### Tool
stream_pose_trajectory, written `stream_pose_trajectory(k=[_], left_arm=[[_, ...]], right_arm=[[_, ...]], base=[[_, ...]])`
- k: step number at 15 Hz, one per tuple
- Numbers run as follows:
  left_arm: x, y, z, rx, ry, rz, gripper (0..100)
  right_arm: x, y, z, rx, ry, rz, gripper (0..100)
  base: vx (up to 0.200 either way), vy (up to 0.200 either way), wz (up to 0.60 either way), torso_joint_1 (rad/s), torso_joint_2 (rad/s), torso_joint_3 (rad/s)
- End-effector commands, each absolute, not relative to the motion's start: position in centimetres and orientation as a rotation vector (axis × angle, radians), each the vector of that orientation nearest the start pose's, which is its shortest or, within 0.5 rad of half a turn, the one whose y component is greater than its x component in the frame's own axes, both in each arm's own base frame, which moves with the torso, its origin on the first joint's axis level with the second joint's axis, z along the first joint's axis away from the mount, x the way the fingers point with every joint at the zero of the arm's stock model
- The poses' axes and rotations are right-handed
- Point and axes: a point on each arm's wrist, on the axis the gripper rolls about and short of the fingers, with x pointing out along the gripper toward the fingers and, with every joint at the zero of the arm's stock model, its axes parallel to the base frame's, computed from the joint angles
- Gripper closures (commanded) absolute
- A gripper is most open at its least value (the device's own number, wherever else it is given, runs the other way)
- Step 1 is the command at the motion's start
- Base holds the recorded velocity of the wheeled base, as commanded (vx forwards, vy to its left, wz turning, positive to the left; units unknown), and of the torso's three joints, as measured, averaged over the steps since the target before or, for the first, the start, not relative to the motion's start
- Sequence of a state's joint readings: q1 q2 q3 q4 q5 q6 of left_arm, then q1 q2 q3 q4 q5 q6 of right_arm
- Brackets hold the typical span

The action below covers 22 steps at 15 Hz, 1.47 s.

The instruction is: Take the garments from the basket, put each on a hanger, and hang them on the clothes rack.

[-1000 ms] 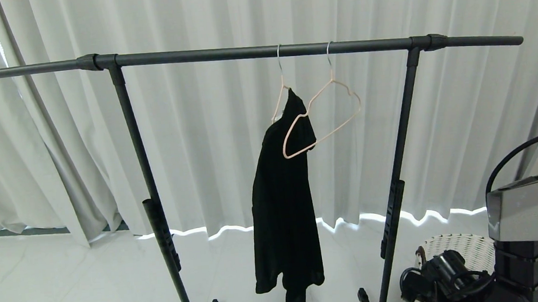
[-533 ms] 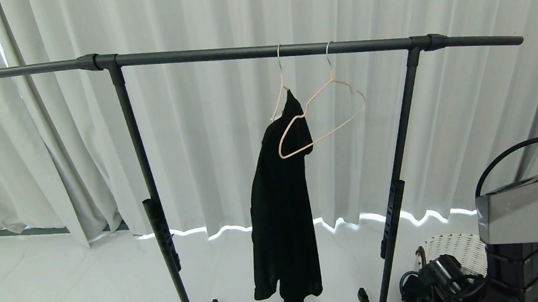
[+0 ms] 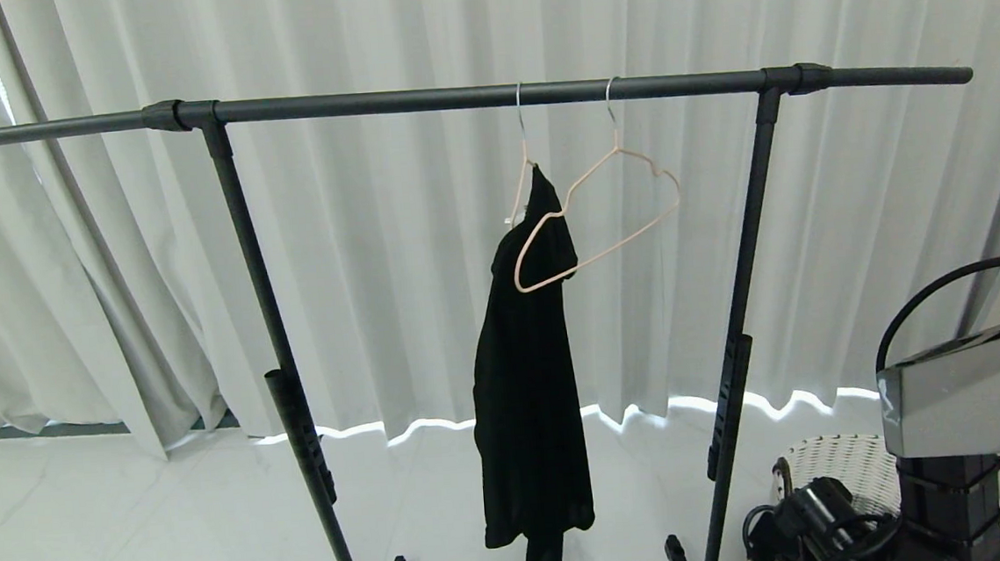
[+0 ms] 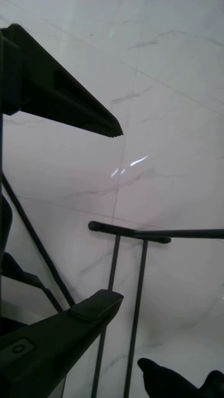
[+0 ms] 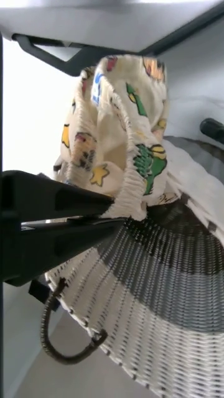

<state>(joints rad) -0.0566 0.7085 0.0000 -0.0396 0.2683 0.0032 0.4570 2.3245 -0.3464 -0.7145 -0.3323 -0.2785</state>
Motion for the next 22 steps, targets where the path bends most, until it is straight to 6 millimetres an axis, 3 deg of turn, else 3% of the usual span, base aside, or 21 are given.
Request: stream_pose_trajectory(k=[1, 6, 13, 15, 19, 22], left_arm=[[3.4, 0.4, 7.6, 0.111, 0.663, 0.200, 0], [3.4, 0.3, 7.6, 0.099, 0.660, 0.169, 0], [3.0, 0.3, 7.7, 0.092, 0.611, 0.170, 0], [3.0, 0.3, 7.7, 0.092, 0.610, 0.167, 0], [2.8, 0.4, 7.8, 0.090, 0.584, 0.167, 0], [2.7, 0.2, 7.8, 0.070, 0.570, 0.112, 0]], right_arm=[[21.3, 10.1, -6.2, -0.718, 1.133, 0.269, 100], [20.6, 10.0, -2.0, -0.684, 1.047, 0.261, 100], [22.5, 11.2, 11.3, -0.635, 0.943, 0.255, 100], [22.6, 11.8, 13.6, -0.605, 0.919, 0.258, 100], [21.6, 15.0, 17.9, -0.507, 0.888, 0.293, 100], [21.0, 17.4, 19.7, -0.465, 0.841, 0.343, 100]], base=[[0.000, 0.000, 0.00, 0.000, 0.00, 0.000], [0.000, 0.000, 0.00, 0.000, 0.00, 0.000], [-0.029, 0.000, 0.00, 0.001, 0.00, 0.000], [-0.200, 0.000, 0.00, 0.002, 0.00, 0.005], [-0.200, 0.000, 0.00, 0.000, 0.00, 0.002], [-0.133, 0.000, 0.00, 0.000, 0.00, 0.002]])
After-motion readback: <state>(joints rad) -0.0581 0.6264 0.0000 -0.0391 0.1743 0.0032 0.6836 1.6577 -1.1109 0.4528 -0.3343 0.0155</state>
